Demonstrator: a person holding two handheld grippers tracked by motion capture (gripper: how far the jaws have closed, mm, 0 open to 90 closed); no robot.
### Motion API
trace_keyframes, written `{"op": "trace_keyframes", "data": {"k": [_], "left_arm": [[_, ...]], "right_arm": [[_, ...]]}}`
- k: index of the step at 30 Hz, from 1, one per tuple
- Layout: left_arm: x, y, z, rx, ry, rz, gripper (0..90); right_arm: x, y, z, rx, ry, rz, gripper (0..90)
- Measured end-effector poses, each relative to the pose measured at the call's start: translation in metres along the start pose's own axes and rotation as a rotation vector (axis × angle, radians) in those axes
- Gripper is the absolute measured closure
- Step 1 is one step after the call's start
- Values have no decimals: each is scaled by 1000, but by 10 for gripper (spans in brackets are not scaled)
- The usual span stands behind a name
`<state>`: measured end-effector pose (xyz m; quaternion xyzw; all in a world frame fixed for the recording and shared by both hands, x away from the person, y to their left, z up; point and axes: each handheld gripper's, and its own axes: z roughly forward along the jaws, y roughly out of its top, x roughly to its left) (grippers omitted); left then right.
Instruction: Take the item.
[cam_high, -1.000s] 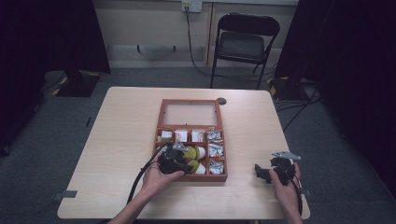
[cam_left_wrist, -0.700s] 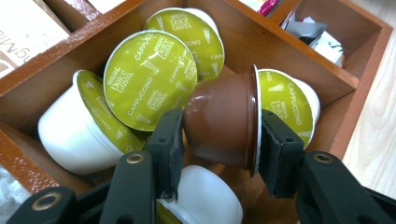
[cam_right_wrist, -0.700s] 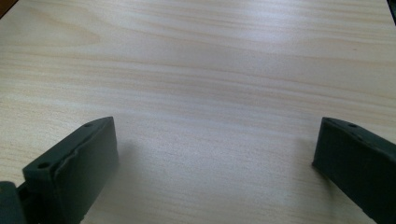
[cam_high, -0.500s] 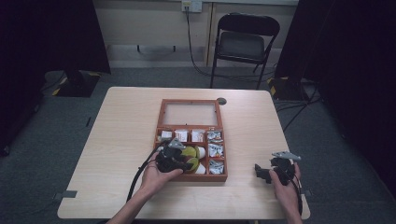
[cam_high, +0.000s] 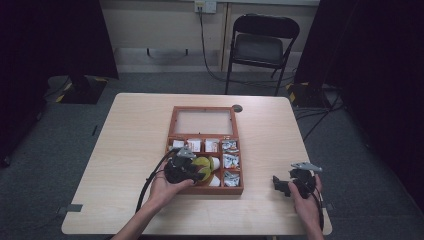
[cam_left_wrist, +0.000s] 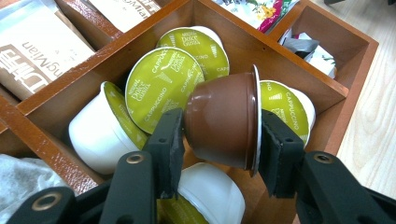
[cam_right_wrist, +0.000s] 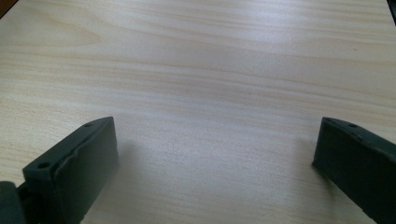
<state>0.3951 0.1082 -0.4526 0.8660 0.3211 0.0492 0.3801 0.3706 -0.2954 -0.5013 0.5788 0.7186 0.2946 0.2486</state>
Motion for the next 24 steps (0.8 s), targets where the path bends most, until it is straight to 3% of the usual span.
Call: {"op": "trace_keyframes", "data": {"k": [21,24], "left_arm": [[2,3,-9,-34,-2,-8,552],[-2,5,-10,-47,0,0,552]], "right_arm": [[0,0,0,0,0,0,0],[0,0,0,0,0,0,0]]}}
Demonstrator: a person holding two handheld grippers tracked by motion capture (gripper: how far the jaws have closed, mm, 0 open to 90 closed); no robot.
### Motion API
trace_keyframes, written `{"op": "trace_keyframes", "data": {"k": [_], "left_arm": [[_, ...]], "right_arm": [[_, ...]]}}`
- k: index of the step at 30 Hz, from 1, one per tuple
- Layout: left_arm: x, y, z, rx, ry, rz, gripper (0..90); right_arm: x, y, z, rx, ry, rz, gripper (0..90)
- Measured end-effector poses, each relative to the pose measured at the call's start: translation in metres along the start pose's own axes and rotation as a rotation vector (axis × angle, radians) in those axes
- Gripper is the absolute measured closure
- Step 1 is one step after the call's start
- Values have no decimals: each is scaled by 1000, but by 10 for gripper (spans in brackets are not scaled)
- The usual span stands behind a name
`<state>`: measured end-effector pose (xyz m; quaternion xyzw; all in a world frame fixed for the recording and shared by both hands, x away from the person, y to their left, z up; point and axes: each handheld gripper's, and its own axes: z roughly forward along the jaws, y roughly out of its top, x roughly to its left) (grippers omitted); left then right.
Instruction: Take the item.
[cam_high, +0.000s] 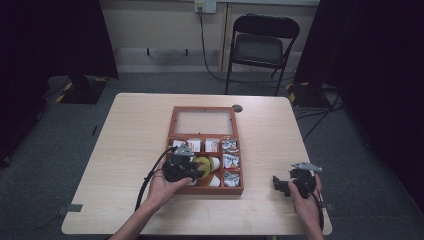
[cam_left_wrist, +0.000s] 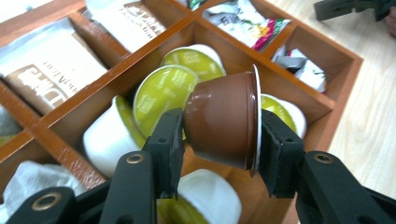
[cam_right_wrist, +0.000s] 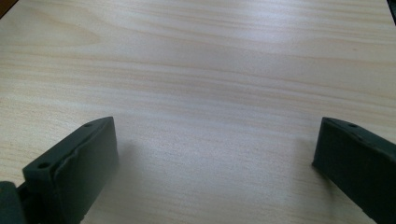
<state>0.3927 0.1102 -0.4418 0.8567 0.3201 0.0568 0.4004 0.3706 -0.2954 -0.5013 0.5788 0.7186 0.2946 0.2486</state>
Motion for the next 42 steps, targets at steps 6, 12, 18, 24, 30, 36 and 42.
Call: {"op": "trace_keyframes", "data": {"k": [6,12,18,24,30,36,42], "left_arm": [[-2,5,-7,-24,-4,15,551],[2,5,-14,-37,-9,2,551],[5,5,-18,-47,-11,-5,551],[7,4,-20,-45,-3,-2,551],[10,4,-24,-55,1,-6,551],[13,5,-30,-73,6,-20,551],[20,5,-41,-98,23,-28,551]], "right_arm": [[0,0,0,0,0,0,0],[0,0,0,0,0,0,0],[0,0,0,0,0,0,0],[0,0,0,0,0,0,0],[0,0,0,0,0,0,0],[0,0,0,0,0,0,0],[0,0,0,0,0,0,0]]}}
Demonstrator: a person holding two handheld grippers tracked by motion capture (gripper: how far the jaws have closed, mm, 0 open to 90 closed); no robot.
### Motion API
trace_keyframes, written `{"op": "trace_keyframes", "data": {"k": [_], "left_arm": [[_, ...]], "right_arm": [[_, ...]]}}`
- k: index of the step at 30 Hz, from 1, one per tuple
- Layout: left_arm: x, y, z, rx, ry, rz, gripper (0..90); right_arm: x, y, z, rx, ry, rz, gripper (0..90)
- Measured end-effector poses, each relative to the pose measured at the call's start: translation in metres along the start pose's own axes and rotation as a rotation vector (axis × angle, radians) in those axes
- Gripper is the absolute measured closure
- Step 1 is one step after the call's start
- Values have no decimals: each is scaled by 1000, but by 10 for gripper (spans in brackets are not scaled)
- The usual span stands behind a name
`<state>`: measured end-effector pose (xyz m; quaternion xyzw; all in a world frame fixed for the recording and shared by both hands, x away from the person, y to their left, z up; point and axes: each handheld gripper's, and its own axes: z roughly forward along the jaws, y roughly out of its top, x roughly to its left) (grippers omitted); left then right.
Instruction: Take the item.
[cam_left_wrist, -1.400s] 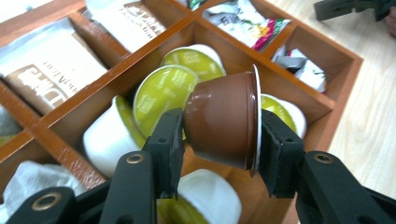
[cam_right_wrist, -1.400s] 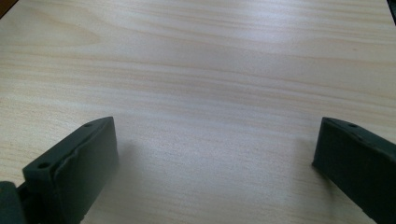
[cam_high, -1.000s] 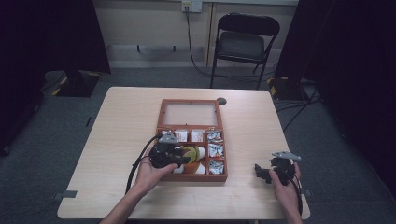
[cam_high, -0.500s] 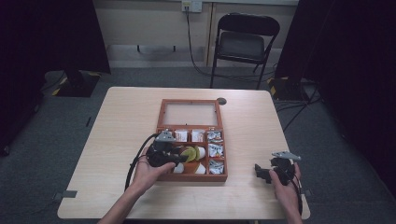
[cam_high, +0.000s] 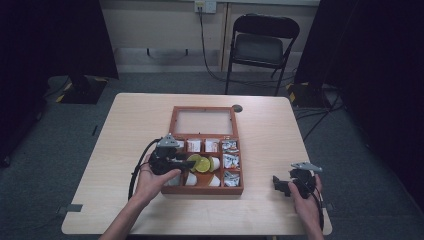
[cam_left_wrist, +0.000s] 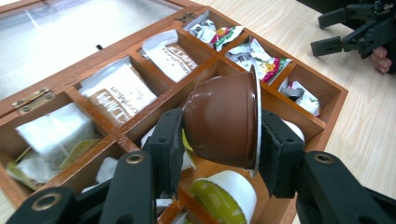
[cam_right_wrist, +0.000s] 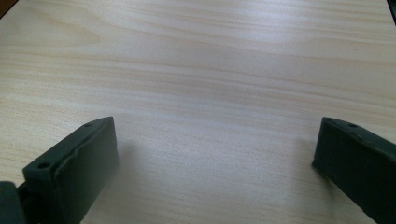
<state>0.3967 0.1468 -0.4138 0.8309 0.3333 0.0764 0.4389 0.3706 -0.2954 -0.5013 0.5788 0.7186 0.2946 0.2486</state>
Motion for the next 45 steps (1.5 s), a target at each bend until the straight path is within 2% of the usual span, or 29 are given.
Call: {"op": "trace_keyframes", "data": {"k": [5,7,23,35,45], "left_arm": [[3,1,-5,-12,14,-2,551],[5,1,-8,-16,35,3,551],[16,2,-25,-53,50,-22,551],[22,-2,-33,-58,64,-37,551],[30,-2,-45,-79,77,-57,551]], "right_arm": [[0,0,0,0,0,0,0],[0,0,0,0,0,0,0],[0,0,0,0,0,0,0],[0,0,0,0,0,0,0],[0,0,0,0,0,0,0]]}}
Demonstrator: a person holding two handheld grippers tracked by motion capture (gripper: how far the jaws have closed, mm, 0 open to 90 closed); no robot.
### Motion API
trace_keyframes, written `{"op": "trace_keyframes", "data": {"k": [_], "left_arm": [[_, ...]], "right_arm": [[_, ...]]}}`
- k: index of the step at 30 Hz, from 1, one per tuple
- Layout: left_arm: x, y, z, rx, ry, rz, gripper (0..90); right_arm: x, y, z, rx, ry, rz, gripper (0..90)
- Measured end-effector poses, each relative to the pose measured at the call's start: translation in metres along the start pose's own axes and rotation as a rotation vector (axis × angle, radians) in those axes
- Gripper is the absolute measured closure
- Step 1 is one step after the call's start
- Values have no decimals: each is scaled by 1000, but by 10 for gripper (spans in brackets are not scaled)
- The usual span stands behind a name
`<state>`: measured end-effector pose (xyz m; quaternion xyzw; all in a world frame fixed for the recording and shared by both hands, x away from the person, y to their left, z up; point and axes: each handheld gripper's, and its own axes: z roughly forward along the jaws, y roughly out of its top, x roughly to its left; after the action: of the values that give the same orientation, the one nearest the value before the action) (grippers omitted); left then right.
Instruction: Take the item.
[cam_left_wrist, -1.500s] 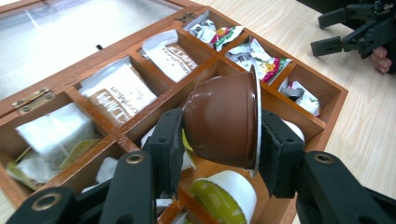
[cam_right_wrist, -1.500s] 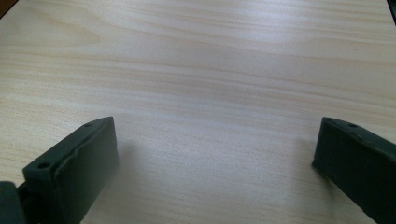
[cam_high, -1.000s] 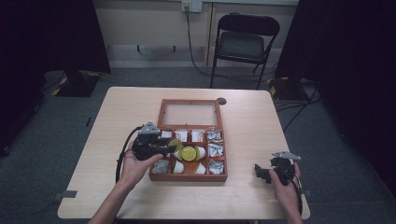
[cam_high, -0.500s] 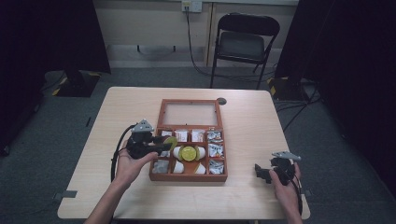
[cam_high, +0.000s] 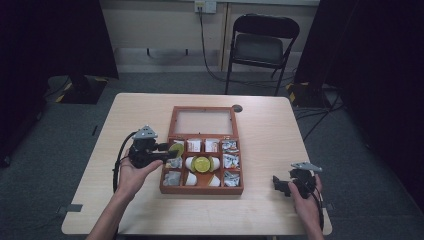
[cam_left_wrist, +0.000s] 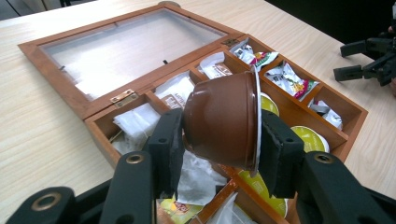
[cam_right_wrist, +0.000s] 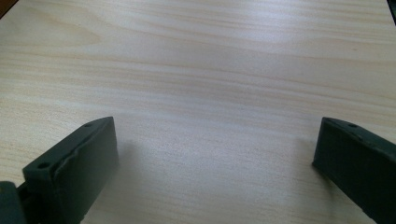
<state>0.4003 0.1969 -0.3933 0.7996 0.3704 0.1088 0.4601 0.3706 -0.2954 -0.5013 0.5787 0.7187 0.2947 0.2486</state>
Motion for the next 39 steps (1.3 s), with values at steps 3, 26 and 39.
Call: {"op": "trace_keyframes", "data": {"k": [3,26,39], "left_arm": [[2,0,-3,-7,3,-7,550],[33,-10,-33,-42,61,-75,550],[53,-16,-49,-59,131,-118,551]], "right_arm": [[0,0,0,0,0,0,0],[0,0,0,0,0,0,0],[0,0,0,0,0,0,0]]}}
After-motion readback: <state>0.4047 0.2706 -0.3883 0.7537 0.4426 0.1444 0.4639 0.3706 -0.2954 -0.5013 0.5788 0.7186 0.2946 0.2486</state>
